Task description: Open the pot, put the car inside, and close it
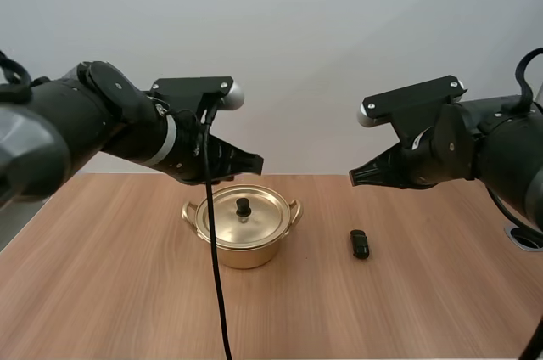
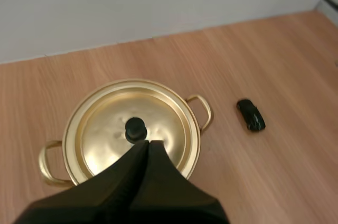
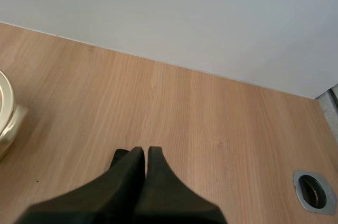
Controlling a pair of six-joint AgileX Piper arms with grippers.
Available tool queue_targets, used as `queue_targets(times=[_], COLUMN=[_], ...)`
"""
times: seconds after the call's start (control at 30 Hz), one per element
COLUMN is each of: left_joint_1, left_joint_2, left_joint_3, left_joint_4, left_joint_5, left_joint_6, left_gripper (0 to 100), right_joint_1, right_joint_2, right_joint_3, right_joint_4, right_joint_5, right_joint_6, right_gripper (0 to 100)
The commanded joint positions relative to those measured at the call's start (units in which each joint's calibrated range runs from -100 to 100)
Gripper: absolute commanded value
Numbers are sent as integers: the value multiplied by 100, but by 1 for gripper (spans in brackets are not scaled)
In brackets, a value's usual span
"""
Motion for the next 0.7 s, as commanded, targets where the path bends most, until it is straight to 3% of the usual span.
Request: queue_targets(times=[0.0,0.1,0.17,0.2,0.27,0.4,0.5,0.67], left_joint_1=[-2,-2,-2,-21,-96,-403,-586,-652], left_joint_2=[1177,1425,1531,1570,1634,1895,2155,2536], left_joint_3=[-34,-110,-221,-282,-407,-697,-816,-891], left_joint_4=[-12,-12,-12,-12,-12,-12,380,1121], left_joint_5=[-100,-351,-480,-558,-691,-943,-1242,-1381], left_joint_6=[1389,1479,1479,1479,1479,1458,1125,696], left_gripper=[19,53,74,77,76,74,74,74], right_joint_1=[4,4,4,4,4,4,4,4], right_joint_2=[234,470,595,656,732,788,788,788], right_joint_3=[-6,-6,-6,-6,-6,-6,-6,-6], right_joint_4=[47,47,47,47,47,47,47,47], right_joint_5=[20,-172,-281,-319,-373,-507,-507,-506], right_joint_6=[-109,-206,-204,-204,-204,-204,-204,-204], right_gripper=[54,86,92,92,92,92,92,92])
